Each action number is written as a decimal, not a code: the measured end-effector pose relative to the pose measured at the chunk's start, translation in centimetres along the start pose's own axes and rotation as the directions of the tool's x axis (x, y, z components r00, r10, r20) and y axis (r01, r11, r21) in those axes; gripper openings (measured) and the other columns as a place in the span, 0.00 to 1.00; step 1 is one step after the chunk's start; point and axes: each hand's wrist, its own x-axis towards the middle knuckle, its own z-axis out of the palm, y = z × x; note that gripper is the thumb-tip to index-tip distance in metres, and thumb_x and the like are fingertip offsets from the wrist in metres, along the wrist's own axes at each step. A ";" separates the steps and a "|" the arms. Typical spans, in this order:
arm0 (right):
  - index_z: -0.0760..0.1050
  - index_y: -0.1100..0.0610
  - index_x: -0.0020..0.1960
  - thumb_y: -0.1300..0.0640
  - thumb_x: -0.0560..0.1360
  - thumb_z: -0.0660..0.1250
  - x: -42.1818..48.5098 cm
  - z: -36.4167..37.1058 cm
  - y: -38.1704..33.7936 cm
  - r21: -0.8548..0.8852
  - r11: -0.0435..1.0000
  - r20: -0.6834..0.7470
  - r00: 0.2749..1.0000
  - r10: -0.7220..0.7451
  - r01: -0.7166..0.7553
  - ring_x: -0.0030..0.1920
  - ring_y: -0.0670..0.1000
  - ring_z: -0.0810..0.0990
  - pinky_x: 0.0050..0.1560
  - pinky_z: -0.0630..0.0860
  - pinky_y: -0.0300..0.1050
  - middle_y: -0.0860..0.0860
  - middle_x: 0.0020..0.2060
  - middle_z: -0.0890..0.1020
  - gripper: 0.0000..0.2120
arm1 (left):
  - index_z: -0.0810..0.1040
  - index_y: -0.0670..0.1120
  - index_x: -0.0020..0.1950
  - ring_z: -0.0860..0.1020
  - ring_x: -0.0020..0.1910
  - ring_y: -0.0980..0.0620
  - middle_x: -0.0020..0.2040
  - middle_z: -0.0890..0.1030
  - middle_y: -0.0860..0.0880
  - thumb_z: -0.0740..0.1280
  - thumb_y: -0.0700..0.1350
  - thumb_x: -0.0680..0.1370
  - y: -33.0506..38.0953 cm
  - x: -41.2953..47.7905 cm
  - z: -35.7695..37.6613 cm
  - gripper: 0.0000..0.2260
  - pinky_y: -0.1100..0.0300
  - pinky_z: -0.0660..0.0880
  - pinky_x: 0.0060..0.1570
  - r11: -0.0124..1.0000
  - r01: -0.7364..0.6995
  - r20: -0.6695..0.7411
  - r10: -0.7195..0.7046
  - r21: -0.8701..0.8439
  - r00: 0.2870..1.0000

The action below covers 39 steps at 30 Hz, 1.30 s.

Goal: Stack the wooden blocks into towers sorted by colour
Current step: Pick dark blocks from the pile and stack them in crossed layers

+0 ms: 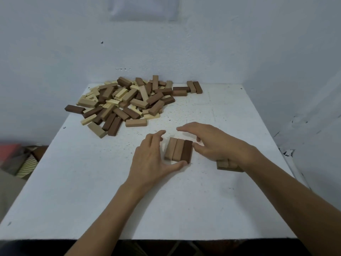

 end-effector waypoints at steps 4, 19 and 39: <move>0.49 0.31 0.76 0.62 0.79 0.61 1.0 -0.9 -0.4 -0.044 0.998 0.141 0.989 -0.034 0.041 0.56 0.48 0.64 0.60 0.68 0.45 0.35 0.68 0.70 0.38 | 0.60 0.51 0.73 0.72 0.58 0.52 0.56 0.74 0.54 0.62 0.79 0.58 1.5 -0.9 1.8 0.51 0.56 0.66 0.56 0.979 0.156 -0.135 -0.138 0.130 0.981; 0.58 0.43 0.76 0.55 0.75 0.66 0.8 0.3 -0.7 -0.037 0.997 0.147 0.987 -0.057 0.063 0.57 0.47 0.63 0.61 0.69 0.47 0.40 0.69 0.70 0.33 | 0.59 0.55 0.68 0.71 0.53 0.59 0.52 0.74 0.59 0.75 0.61 0.63 -0.5 -0.1 -0.1 0.40 0.57 0.64 0.62 0.994 0.006 0.013 -0.005 -0.108 1.000; 0.68 0.47 0.68 0.45 0.72 0.73 -1.7 0.4 -3.1 0.013 0.999 -0.030 0.998 0.049 -0.049 0.54 0.43 0.64 0.54 0.70 0.41 0.40 0.50 0.67 0.28 | 0.72 0.56 0.59 0.75 0.57 0.57 0.56 0.77 0.60 0.77 0.52 0.68 -2.6 1.3 -2.1 0.23 0.54 0.74 0.55 0.967 -0.129 0.245 0.183 -0.221 0.952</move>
